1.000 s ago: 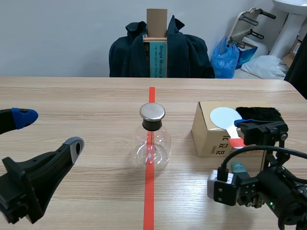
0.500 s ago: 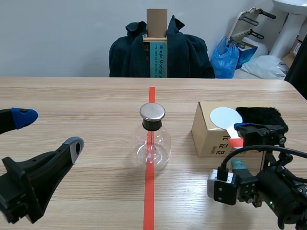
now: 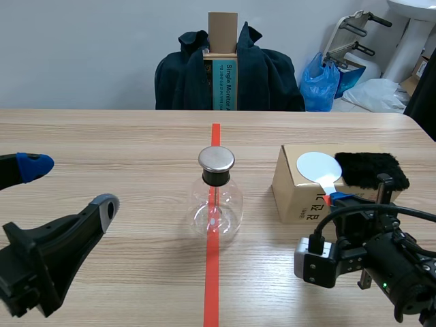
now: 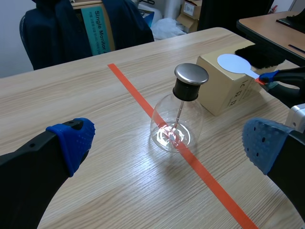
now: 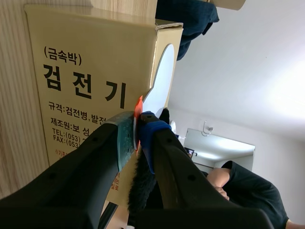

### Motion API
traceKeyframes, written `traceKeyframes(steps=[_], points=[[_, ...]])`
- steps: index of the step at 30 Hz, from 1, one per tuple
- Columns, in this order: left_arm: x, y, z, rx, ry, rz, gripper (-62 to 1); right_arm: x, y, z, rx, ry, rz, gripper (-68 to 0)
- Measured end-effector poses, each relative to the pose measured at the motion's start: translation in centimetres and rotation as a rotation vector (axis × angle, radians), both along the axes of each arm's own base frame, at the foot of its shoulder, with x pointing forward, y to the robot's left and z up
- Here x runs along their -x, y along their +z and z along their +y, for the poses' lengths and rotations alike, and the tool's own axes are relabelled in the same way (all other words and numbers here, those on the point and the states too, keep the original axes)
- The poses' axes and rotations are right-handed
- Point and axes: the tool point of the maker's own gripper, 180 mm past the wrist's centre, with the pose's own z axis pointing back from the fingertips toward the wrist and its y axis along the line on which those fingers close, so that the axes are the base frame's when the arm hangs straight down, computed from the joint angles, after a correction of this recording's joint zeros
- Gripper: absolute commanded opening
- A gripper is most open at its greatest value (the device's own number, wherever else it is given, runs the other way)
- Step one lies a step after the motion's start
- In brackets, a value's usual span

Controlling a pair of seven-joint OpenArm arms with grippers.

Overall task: Do the electroscope experiment.
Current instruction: 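Pick up the white charging plate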

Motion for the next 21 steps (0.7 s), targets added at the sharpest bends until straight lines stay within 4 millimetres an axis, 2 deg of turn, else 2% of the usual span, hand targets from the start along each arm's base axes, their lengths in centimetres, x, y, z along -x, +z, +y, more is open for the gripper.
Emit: traceKeyframes(steps=[9,12,16,21], points=[[0.0,0.0,0.0,0.000,0.000,0.000,1.4,0.0,0.0,0.0,0.001,0.001,-0.002,-66.7],[0.0,0.0,0.0,0.000,0.000,0.000,1.4,-0.3,1.1,-0.2,-0.004,0.010,-0.059,-66.7],[0.0,0.0,0.0,0.000,0.000,0.000,1.4,-1.2,4.5,-1.0,-0.023,-0.004,-0.206,-66.7],[0.0,0.0,0.0,0.000,0.000,0.000,1.4,-2.3,10.6,-2.3,-0.089,-0.047,-0.428,-66.7]])
